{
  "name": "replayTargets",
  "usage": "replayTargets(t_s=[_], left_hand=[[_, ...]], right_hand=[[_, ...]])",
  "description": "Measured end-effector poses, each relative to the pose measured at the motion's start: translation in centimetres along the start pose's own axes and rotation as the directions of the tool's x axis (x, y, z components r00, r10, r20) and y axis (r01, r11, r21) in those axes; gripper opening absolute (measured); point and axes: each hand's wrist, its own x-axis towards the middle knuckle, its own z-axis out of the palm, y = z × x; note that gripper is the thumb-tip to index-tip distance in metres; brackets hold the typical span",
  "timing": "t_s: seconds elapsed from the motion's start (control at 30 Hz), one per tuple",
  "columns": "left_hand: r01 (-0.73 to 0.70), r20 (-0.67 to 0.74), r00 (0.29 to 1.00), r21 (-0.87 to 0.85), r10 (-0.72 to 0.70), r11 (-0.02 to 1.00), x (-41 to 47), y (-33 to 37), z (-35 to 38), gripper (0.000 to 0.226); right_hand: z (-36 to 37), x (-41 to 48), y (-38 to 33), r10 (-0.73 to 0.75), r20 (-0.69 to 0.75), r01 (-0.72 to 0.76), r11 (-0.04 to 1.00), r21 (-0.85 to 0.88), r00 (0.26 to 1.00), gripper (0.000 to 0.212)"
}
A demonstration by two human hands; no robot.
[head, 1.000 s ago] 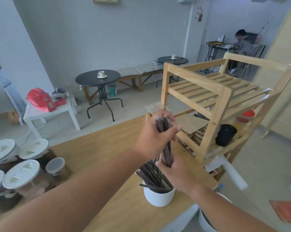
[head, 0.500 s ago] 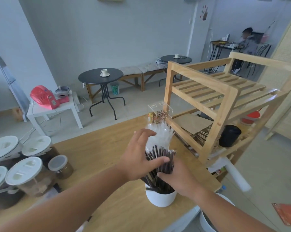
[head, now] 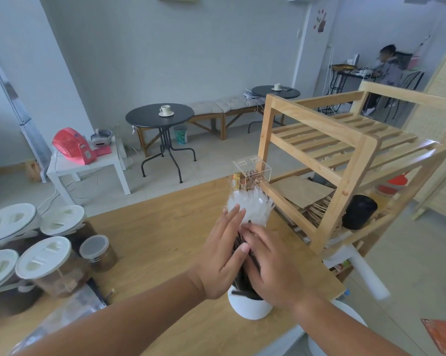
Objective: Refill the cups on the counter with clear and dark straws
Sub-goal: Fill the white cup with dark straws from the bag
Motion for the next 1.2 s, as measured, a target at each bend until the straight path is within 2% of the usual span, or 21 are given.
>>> replayTargets(t_s=[0.1,0.23,0.3,0.37,0.4,0.47,0.53,0.57,0.63,0.7,0.77,0.87,1.03,1.2], left_hand=[[-0.033,0.005,0.999,0.069,0.032,0.997,0.8,0.3,0.2,0.064],[-0.061,0.135,0.991,0.298,0.021,0.953,0.5,0.0,1.4,0.070],[-0.040,0.166,0.986,0.351,-0.021,0.936,0.4,-0.3,1.8,0.077],[-0.032,0.188,0.980,0.436,-0.057,0.899,0.5,-0.4,2.1,0.080],[-0.030,0.200,0.977,0.471,-0.074,0.882,0.6,-0.4,2.2,0.081],[-0.029,0.221,0.970,0.508,-0.098,0.861,0.8,-0.3,2.3,0.082],[-0.050,0.223,0.972,0.490,-0.069,0.871,1.1,0.1,2.0,0.078],[-0.061,0.196,0.980,0.454,-0.034,0.889,1.2,0.2,1.9,0.075],[-0.045,0.041,0.999,0.363,0.033,0.931,1.0,0.4,1.6,0.067],[0.055,-0.102,0.995,0.341,-0.021,0.938,0.6,0.3,1.4,0.068],[0.172,-0.065,0.985,0.319,-0.160,0.932,0.4,0.1,1.4,0.078],[0.266,0.072,0.956,0.200,-0.285,0.943,0.3,-0.2,1.7,0.088],[0.201,0.143,0.964,0.155,-0.223,0.967,0.6,0.1,1.7,0.082],[0.082,0.110,0.990,0.074,-0.090,0.994,0.6,1.2,1.7,0.066]], right_hand=[[0.4,-0.7,-0.2,0.001,0.072,0.006,0.996,-0.088,0.997,0.040],[-0.4,-1.1,-0.4,0.040,0.053,-0.047,0.988,0.144,0.998,0.044],[-0.9,-1.5,0.4,0.122,-0.063,-0.111,0.982,0.154,0.990,0.048],[-1.3,-1.6,1.5,0.262,-0.152,-0.240,0.959,0.149,0.953,0.054],[-1.4,-1.6,1.8,0.339,-0.157,-0.318,0.937,0.142,0.928,0.059],[-1.2,-1.4,2.0,0.467,-0.067,-0.459,0.883,0.101,0.882,0.076],[-0.9,-1.2,1.9,0.529,0.091,-0.536,0.837,0.110,0.844,0.095],[-0.8,-1.2,1.8,0.528,0.152,-0.548,0.824,0.147,0.835,0.094],[-0.7,-1.1,1.4,0.489,0.203,-0.526,0.822,0.218,0.848,0.075],[-0.6,-1.2,1.3,0.500,0.212,-0.539,0.814,0.215,0.840,0.081],[-0.5,-1.2,1.4,0.540,0.253,-0.591,0.777,0.217,0.803,0.098],[-0.7,-0.9,0.8,0.495,0.332,-0.587,0.753,0.296,0.803,0.098],[-0.8,-0.8,0.0,0.445,0.341,-0.551,0.759,0.348,0.828,0.093],[-1.2,-0.2,0.0,0.403,0.286,-0.484,0.808,0.334,0.869,0.092]])
